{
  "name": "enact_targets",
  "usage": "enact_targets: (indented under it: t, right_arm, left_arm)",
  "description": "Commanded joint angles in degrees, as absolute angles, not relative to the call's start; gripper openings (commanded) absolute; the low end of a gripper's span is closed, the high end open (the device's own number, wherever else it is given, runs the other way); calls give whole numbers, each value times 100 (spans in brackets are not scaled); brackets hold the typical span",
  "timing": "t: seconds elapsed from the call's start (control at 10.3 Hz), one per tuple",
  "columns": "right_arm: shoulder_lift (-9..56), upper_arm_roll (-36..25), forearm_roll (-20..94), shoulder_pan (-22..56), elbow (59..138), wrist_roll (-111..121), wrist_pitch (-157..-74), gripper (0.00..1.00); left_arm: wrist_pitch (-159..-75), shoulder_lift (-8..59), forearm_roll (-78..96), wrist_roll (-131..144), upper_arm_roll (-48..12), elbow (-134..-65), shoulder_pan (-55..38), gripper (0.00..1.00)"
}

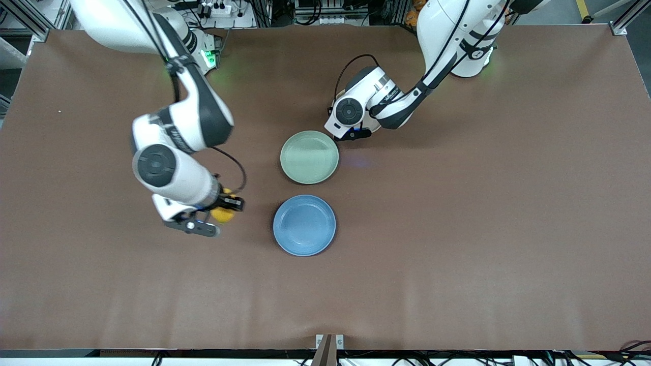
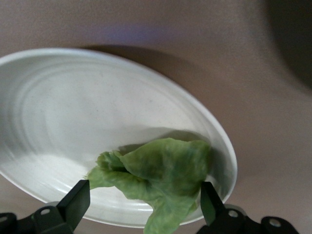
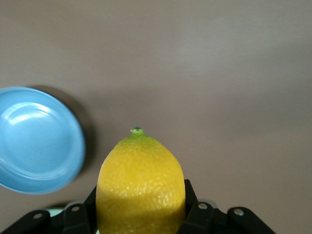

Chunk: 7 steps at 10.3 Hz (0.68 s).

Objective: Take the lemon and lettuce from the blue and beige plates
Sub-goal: 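Lift the lemon off the blue plate while the left gripper lifts the lettuce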

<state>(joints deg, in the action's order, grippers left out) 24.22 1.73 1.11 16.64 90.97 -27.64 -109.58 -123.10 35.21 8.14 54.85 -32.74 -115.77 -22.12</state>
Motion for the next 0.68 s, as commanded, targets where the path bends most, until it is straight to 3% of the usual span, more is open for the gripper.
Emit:
enact_targets:
  t: [0.0, 0.1, 0.19, 0.39, 0.58]
  right_arm:
    - [1409, 308, 53, 900, 10376, -1632, -11188, 41]
    - [1224, 299, 53, 749, 10580, -1156, -11188, 41]
    - [1126, 299, 18, 634, 10747, -916, -11197, 41]
    - [1011, 290, -358, 467, 11116, -477, -11415, 40]
    - [914, 255, -413, 317, 11879, -151, -12422, 39]
  left_arm:
    - [-12340, 3568, 835, 5616, -3261, -11514, -2302, 56]
    - [-12340, 3568, 835, 5677, -3261, -11522, -2303, 11]
    - [-12340, 3586, 835, 5678, -3252, -11514, -2303, 0]
    - [-12340, 3586, 835, 5678, -3252, -11514, -2311, 0]
    - [-12340, 3568, 835, 5695, -3252, -11514, -2303, 0]
